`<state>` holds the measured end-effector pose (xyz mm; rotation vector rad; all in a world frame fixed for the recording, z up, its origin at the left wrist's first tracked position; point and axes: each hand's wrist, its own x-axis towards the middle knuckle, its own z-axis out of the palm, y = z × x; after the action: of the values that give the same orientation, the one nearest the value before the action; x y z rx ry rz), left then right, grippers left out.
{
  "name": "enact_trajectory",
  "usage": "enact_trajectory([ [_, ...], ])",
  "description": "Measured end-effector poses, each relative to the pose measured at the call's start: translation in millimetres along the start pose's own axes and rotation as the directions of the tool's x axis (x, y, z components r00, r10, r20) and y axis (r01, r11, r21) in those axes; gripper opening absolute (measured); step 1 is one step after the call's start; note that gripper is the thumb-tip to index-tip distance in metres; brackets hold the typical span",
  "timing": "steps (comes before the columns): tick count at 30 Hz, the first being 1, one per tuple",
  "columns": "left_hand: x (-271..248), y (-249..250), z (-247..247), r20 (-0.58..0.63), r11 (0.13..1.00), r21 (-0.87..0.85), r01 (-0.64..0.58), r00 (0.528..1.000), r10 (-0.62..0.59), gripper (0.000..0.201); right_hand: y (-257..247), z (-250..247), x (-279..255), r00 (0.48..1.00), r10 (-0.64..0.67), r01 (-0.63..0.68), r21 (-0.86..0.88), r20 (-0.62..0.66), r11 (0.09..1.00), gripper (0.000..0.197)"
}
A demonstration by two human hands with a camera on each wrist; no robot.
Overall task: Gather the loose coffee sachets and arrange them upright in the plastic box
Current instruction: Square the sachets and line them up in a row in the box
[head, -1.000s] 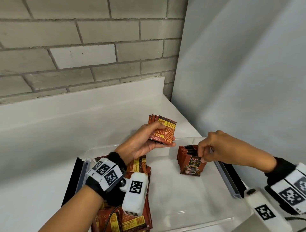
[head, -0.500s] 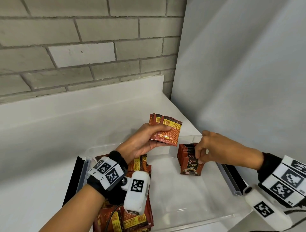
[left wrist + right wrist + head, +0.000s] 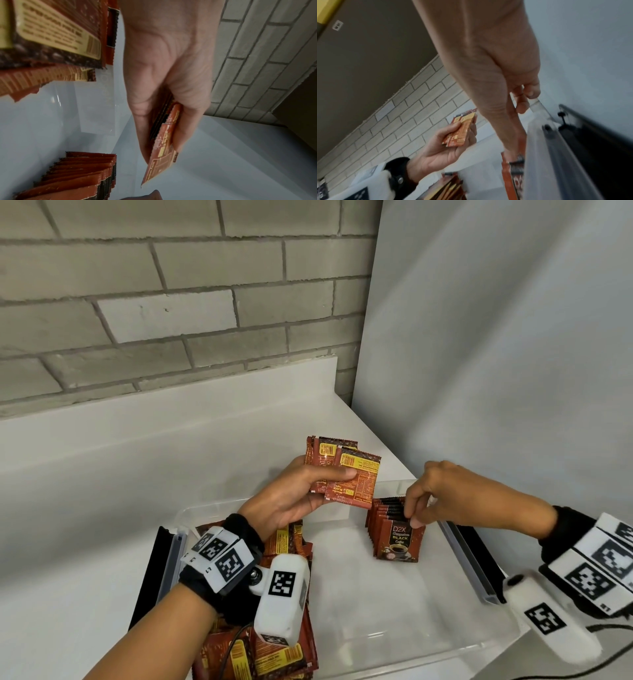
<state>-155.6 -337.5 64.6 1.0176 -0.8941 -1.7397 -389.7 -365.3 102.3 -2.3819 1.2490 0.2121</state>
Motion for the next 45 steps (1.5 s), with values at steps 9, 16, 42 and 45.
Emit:
enact_trajectory([
  [9, -1, 0, 6, 0.074, 0.998, -0.054, -0.029, 0.997, 0.033, 0.042, -23, -17, 1, 0.987, 0.111, -0.01, 0.643, -0.117, 0.765, 0.041],
  [16, -2, -2, 9, 0.087, 0.992, -0.129, 0.005, 0.996, 0.006, 0.072, -33, -10, 0, 0.974, 0.104, 0.114, 0.839, -0.199, 0.533, 0.021],
  [42, -4, -2, 8, 0.104, 0.997, -0.071, 0.018, 0.995, -0.01, 0.032, -33, -31, 9, 0.962, -0.03, 0.118, 0.313, -0.272, 0.942, 0.025],
  [45, -4, -1, 5, 0.116, 0.998, -0.034, 0.054, 0.992, -0.05, 0.038, -28, -30, 4, 0.991, -0.063, 0.086, 0.203, -0.114, 0.975, 0.012],
])
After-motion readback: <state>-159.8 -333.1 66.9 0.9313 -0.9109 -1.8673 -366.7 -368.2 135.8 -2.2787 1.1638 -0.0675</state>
